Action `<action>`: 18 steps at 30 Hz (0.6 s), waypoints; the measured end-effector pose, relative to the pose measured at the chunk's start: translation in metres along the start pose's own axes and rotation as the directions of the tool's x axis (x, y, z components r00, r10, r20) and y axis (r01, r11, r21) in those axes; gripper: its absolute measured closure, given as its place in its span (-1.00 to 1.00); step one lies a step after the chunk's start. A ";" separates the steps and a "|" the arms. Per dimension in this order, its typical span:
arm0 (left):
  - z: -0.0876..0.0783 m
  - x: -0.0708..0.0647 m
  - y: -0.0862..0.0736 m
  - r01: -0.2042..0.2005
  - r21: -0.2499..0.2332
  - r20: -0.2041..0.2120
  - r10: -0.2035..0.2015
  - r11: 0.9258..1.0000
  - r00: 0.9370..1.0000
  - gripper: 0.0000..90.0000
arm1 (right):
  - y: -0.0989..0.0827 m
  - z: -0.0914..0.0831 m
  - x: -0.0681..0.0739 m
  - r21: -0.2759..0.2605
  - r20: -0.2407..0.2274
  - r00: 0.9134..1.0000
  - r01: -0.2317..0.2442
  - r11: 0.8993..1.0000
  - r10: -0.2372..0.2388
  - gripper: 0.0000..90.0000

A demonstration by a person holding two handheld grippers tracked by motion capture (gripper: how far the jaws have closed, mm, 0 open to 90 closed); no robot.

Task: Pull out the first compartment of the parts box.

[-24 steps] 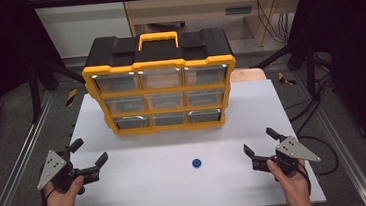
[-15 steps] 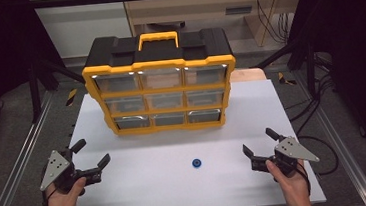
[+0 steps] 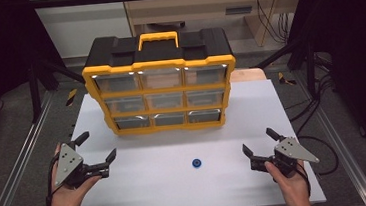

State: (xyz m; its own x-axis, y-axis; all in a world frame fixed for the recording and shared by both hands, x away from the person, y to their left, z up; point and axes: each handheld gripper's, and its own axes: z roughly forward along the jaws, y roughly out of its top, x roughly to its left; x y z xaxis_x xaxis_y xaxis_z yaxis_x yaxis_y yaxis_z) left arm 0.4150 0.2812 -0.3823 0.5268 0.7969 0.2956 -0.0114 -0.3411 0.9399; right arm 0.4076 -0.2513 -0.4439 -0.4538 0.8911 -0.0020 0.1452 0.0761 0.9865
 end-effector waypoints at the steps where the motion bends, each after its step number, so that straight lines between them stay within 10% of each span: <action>1: 0.002 0.000 0.006 -0.022 0.011 -0.006 0.022 1.000 1.000 -0.92 | 0.000 0.000 0.000 -0.002 0.001 1.000 -0.001 1.000 0.001 -0.94; 5: 0.011 0.000 0.024 -0.115 0.045 -0.023 0.116 0.992 0.993 -0.89 | 0.000 0.000 0.000 0.000 0.009 1.000 0.018 1.000 -0.018 -0.94; 7: 0.018 -0.001 0.040 -0.232 0.081 -0.034 0.235 0.969 0.971 -0.88 | 0.000 0.000 0.000 -0.006 0.006 1.000 0.022 1.000 -0.022 -0.94; 13: 0.029 -0.002 0.058 -0.347 0.120 -0.033 0.353 0.930 0.935 -0.84 | 0.001 -0.001 0.000 -0.001 0.009 1.000 0.020 1.000 -0.020 -0.94; 18: 0.036 -0.005 0.070 -0.473 0.164 -0.055 0.486 0.866 0.872 -0.81 | 0.002 -0.002 0.000 0.004 0.006 1.000 0.021 1.000 -0.021 -0.94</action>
State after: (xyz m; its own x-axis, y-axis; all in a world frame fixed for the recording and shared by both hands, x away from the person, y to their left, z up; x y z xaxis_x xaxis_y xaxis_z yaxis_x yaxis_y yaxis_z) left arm 0.4419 0.2349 -0.3239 0.4069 0.5566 0.7243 -0.1198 -0.7535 0.6464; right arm 0.4064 -0.2516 -0.4421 -0.4516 0.8919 -0.0239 0.1388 0.0967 0.9856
